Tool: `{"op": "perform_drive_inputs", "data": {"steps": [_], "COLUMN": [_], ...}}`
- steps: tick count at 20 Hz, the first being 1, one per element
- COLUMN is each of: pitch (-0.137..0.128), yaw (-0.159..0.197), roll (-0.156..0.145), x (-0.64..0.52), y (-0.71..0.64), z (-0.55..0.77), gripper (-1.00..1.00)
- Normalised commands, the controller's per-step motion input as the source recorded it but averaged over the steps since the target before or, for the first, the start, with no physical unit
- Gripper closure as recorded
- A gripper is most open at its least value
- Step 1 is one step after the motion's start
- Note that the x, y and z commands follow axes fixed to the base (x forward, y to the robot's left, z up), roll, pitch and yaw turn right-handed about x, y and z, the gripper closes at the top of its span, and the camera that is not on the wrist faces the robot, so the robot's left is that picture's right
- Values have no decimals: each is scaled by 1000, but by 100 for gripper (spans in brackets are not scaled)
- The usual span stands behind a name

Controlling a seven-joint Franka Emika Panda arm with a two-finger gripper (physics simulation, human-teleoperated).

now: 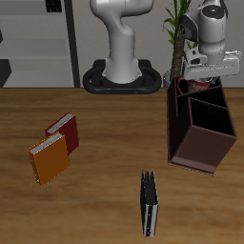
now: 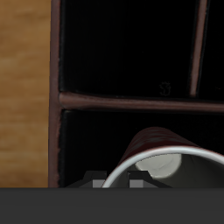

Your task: Place the red mug into the left desk caddy's left compartment

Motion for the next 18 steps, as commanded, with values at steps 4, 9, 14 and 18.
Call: {"op": "perform_drive_inputs", "data": {"steps": [4,9,14,18], "pitch": [28,8,-40,-47], "yaw": [8,-5,6,38], "roll": [19,-26,-15,-32], "x": [27,5,3,224], "y": [5,-108,-253,-529], "z": [-77,66,205,330], "gripper": [-100,-100,-100,-100]}}
